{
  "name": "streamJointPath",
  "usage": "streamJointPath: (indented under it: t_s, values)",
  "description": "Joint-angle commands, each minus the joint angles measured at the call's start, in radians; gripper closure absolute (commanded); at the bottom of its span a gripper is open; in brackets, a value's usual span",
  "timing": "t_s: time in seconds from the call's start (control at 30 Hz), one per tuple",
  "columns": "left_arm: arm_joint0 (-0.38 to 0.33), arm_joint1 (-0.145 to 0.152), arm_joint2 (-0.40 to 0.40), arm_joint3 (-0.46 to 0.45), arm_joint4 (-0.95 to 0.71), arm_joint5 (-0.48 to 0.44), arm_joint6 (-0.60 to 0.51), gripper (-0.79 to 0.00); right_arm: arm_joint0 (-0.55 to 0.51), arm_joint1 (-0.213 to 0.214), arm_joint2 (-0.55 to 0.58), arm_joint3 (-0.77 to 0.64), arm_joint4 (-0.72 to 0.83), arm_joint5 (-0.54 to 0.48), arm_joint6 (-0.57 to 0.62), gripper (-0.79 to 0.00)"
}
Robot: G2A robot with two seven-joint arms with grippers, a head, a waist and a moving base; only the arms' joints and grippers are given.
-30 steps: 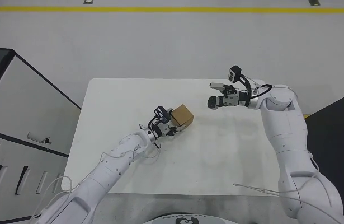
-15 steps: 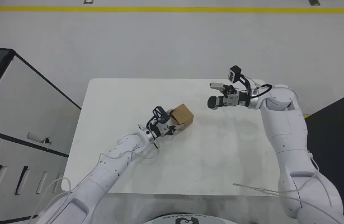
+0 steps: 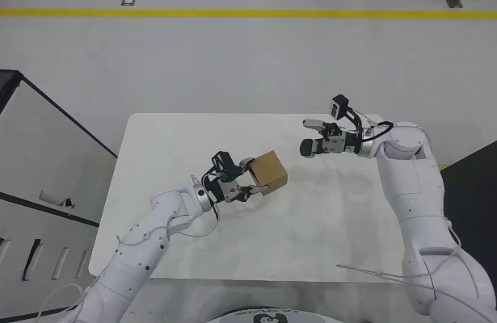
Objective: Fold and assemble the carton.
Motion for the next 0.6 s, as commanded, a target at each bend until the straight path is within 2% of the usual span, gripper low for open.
streamJointPath:
  t_s: [0.0, 0.23, 0.3, 0.47, 0.57]
  values:
    - [-0.001, 0.0, 0.002, 0.009, 0.001, 0.001, 0.002, 0.0, 0.0, 0.0, 0.0, 0.0, 0.0, 0.0, 0.0, -0.785]
    - [-0.001, 0.0, 0.002, 0.009, 0.001, 0.001, 0.002, 0.0, 0.0, 0.0, 0.0, 0.0, 0.0, 0.0, 0.0, -0.785]
    - [0.005, 0.002, -0.011, -0.021, -0.019, 0.0, 0.001, 0.0, 0.0, 0.0, 0.0, 0.0, 0.0, 0.0, 0.0, -0.785]
    - [0.028, 0.022, -0.091, -0.209, -0.115, -0.111, -0.072, 0.0, 0.0, 0.0, 0.0, 0.0, 0.0, 0.0, 0.0, -0.785]
    - [0.036, 0.035, -0.145, -0.338, -0.171, -0.167, -0.175, 0.0, 0.0, 0.0, 0.0, 0.0, 0.0, 0.0, 0.0, -0.785]
